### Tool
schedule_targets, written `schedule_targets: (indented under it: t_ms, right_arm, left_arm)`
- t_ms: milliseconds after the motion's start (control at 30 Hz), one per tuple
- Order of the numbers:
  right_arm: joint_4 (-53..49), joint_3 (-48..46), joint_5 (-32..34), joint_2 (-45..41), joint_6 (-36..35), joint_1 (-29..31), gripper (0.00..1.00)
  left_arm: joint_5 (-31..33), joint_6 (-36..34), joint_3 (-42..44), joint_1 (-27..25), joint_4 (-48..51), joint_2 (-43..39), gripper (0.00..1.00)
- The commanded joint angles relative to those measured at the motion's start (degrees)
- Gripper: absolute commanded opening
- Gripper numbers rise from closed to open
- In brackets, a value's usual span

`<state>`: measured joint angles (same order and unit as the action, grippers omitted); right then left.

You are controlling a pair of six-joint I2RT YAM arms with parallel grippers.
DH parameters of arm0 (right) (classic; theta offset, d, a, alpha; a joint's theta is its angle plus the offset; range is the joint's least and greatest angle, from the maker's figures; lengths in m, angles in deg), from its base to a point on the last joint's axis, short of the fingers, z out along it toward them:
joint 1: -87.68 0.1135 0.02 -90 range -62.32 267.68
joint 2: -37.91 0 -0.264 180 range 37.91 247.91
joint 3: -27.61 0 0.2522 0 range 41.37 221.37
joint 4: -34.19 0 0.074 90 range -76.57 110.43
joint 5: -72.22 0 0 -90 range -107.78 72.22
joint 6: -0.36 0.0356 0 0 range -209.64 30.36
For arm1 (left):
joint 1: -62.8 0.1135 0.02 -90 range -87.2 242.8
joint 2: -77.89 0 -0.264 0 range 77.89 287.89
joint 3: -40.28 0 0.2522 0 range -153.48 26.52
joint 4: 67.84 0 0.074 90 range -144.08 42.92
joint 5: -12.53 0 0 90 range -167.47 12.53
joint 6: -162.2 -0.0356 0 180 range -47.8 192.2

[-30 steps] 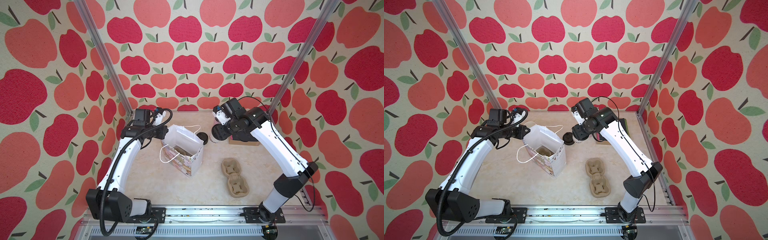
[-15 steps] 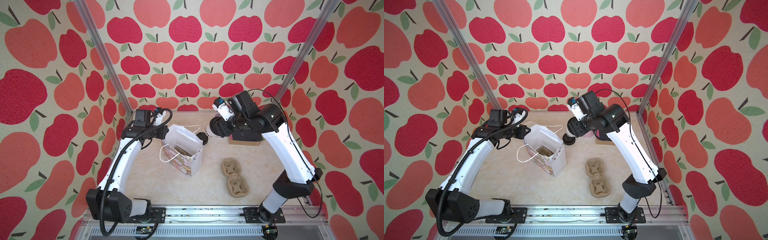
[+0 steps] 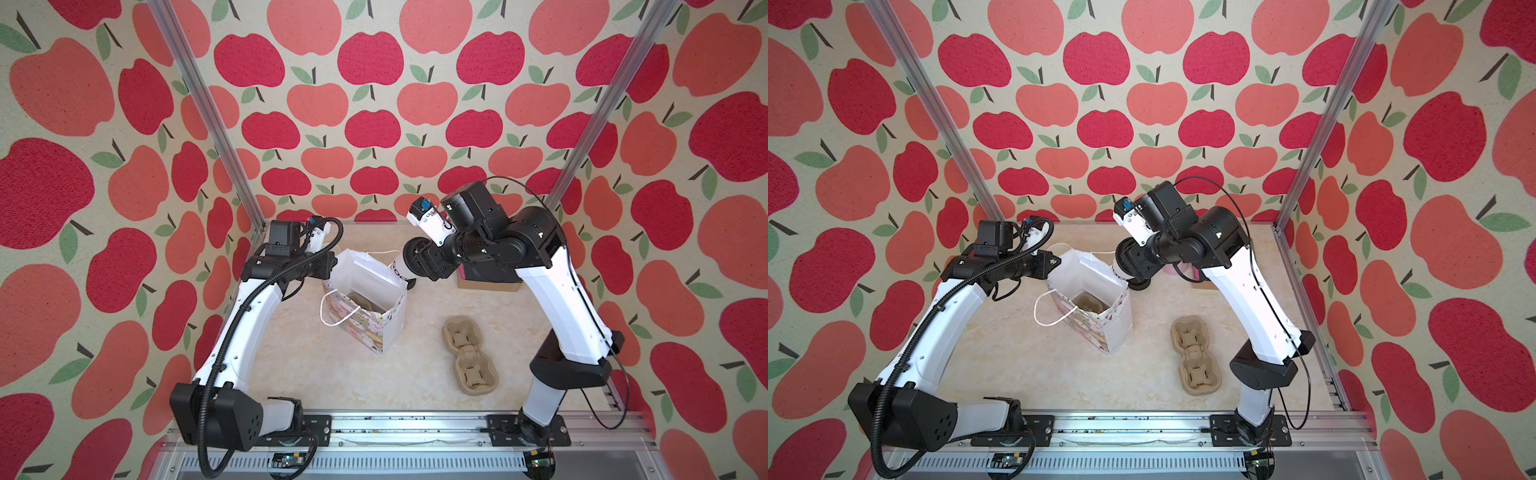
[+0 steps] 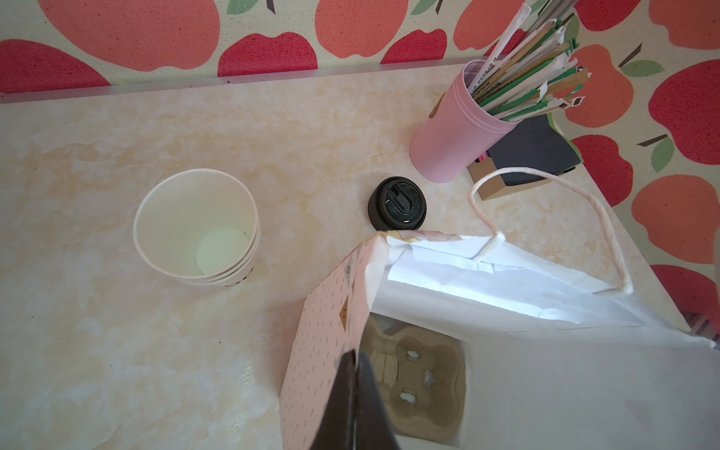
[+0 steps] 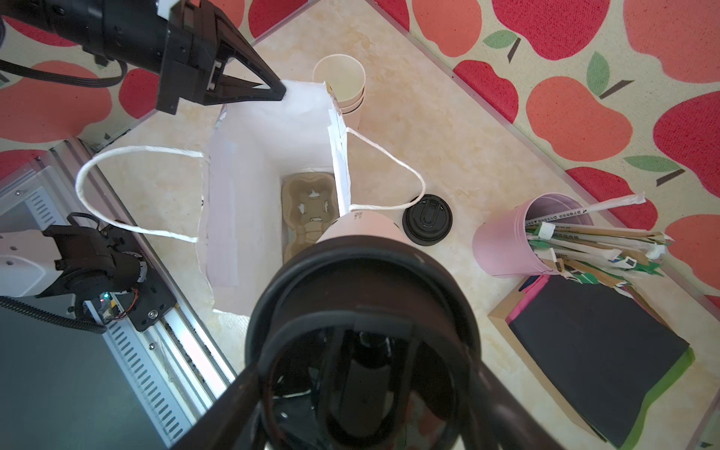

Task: Pack the takeout coffee
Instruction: 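Lift the lidded coffee cup with the right gripper and swing it over the bag, then lower the coffee cup into the bag opening toward the cup carrier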

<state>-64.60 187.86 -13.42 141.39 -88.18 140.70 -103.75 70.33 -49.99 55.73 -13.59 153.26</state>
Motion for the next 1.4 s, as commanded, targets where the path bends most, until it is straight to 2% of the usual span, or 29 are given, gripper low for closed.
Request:
schedule_targets:
  t_ms: [0, 600, 1367]
  right_arm:
    - [-1.01, 2.22, -1.88, 0.49, -0.92, 0.81, 0.66]
    - [-2.59, 3.09, -4.73, 4.71, -1.89, 5.06, 0.66]
    - [-3.65, -0.72, -3.42, 14.54, -2.77, 5.39, 0.66]
  left_arm:
    - [-1.58, 2.37, 0.99, -0.68, 0.64, -1.4, 0.0]
    - [-0.62, 10.21, 3.78, -4.27, -0.15, -5.71, 0.0]
    - [0.09, 8.33, 5.62, -4.27, -0.85, -6.82, 0.0]
